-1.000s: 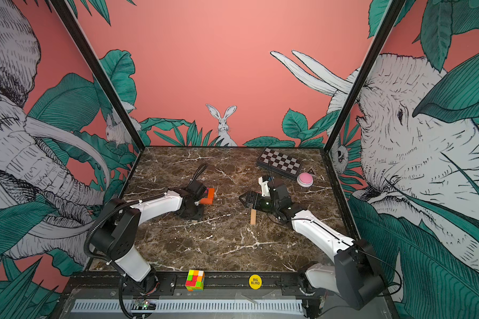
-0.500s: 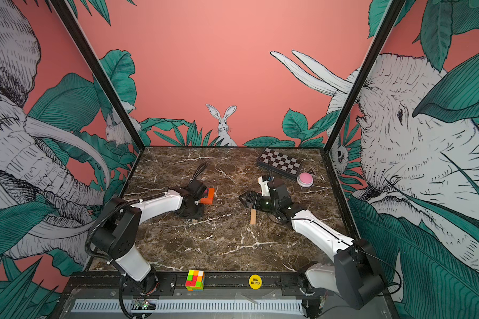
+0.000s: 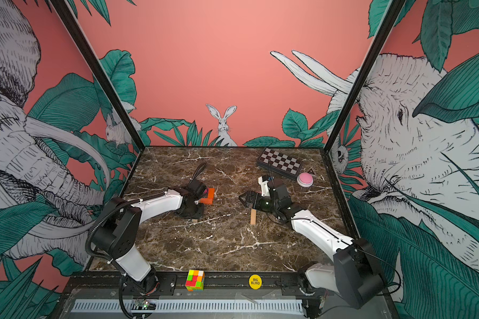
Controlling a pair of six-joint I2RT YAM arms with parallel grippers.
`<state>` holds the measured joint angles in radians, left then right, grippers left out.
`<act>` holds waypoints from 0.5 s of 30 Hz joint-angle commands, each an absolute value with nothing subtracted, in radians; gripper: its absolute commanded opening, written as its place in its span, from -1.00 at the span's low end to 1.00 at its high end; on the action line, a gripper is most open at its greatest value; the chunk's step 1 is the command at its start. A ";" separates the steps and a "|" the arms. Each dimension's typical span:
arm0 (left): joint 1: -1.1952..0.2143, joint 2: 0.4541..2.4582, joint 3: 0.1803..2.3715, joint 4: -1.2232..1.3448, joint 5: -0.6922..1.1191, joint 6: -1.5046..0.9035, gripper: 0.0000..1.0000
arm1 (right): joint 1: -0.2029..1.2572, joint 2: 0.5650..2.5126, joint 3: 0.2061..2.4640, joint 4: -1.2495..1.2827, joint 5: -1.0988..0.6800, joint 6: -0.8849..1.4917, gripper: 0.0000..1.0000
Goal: Assemble the letter p with building blocks
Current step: Assemble the building block at the center of the board.
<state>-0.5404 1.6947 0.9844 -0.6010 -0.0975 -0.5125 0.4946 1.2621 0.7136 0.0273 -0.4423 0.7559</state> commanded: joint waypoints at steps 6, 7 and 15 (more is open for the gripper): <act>-0.528 1.747 0.971 -0.629 -0.104 -0.527 -0.62 | 0.494 1.275 0.698 0.064 -0.446 0.759 0.97; -0.527 1.747 0.972 -0.629 -0.103 -0.526 -0.62 | 0.492 1.277 0.698 0.065 -0.448 0.759 0.97; -0.528 1.749 0.976 -0.640 -0.108 -0.524 -0.55 | 0.493 1.285 0.698 0.075 -0.449 0.764 0.97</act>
